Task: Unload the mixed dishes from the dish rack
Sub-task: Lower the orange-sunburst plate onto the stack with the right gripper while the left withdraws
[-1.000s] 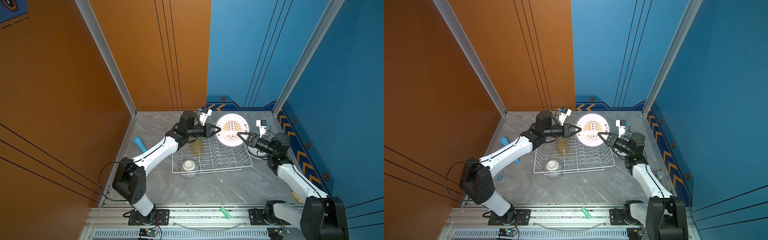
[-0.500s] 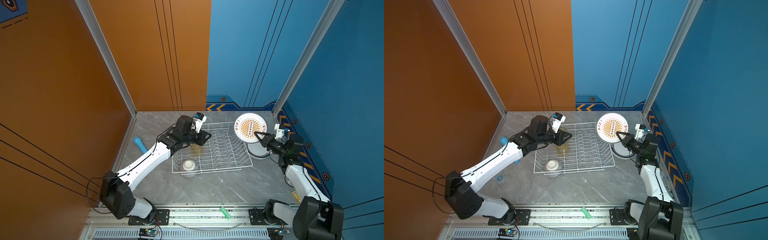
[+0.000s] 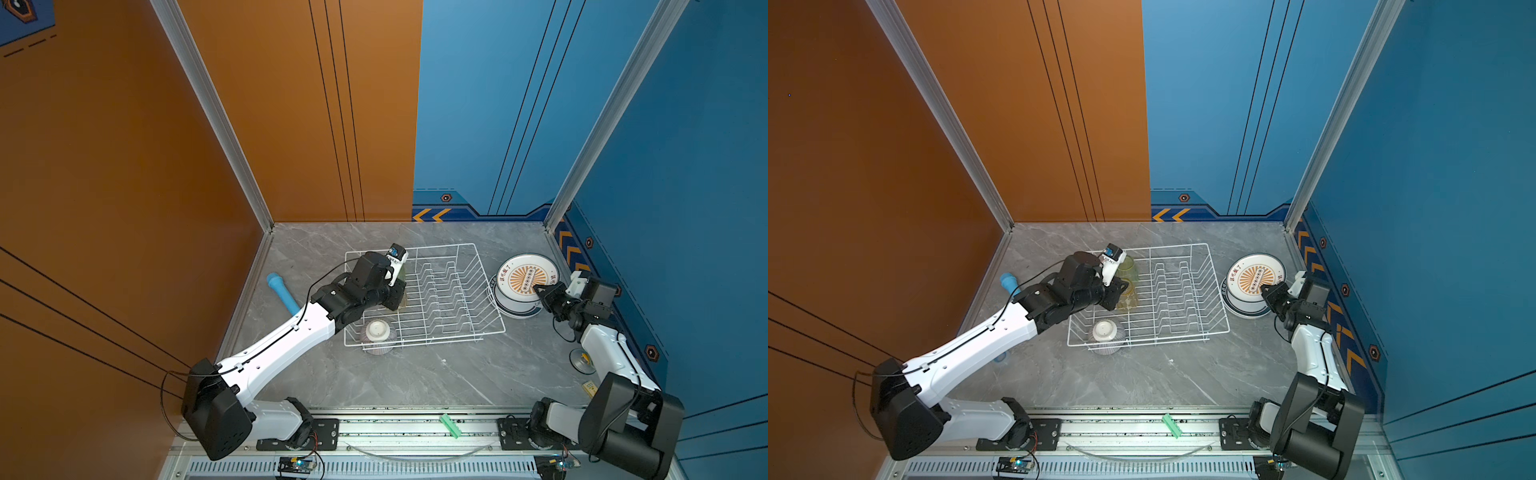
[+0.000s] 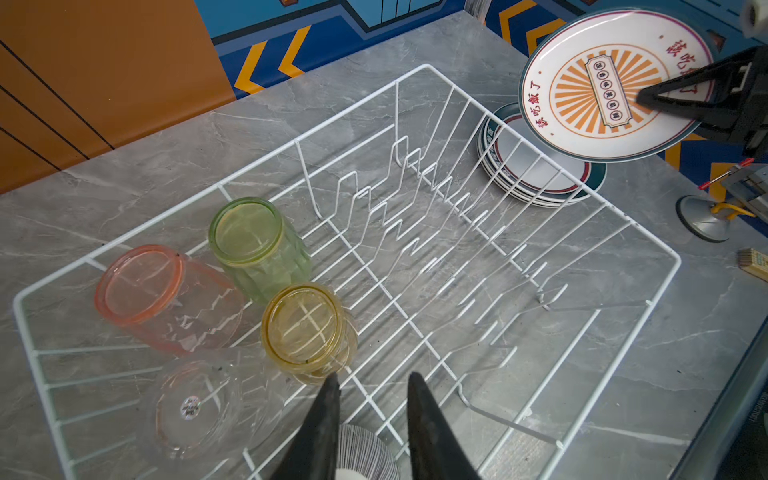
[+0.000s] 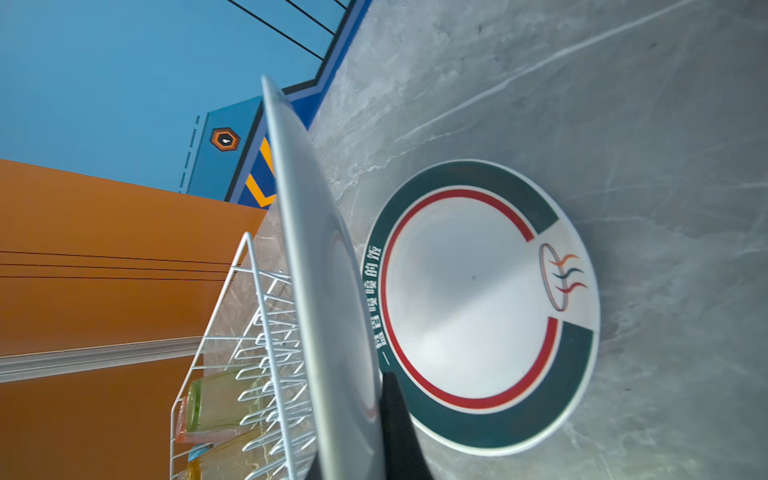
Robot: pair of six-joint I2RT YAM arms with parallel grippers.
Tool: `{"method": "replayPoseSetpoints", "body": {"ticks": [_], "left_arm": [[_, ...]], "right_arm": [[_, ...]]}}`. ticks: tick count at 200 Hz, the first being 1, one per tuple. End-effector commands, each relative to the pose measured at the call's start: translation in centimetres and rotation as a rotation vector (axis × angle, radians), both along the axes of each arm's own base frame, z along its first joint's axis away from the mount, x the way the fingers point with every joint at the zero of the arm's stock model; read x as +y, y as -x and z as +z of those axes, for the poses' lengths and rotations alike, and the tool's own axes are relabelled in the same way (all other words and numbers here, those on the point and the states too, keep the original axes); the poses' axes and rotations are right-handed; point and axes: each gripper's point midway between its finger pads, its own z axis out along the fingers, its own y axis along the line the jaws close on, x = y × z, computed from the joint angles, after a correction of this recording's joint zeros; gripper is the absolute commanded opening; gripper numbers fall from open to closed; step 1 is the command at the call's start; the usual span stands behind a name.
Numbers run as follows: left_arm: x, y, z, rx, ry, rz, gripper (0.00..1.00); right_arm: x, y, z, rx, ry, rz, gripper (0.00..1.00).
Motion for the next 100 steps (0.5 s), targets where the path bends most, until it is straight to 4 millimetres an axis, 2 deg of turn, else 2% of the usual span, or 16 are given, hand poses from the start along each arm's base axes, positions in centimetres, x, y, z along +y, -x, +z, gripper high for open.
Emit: {"method": "replayPoseSetpoints", "body": {"ticks": [1,28,100], "left_arm": [[0.5,-0.1,0.0,-0.018,-0.045,0.010,0.29],[0.2,-0.1,-0.3,-0.011,-0.050,0.000,0.30],[-0.1,-0.2,-0.4,-0.004,-0.059,-0.007,0.30]], "right_arm": [[-0.9,-0.1,-1.4,0.021,0.019,-0.018,0.00],[-1.0,-0.4,-3.0,0.039,-0.033,-0.016,0.00],[-0.9,-1.0,-4.9,0.041,-0.099,-0.017,0.00]]}}
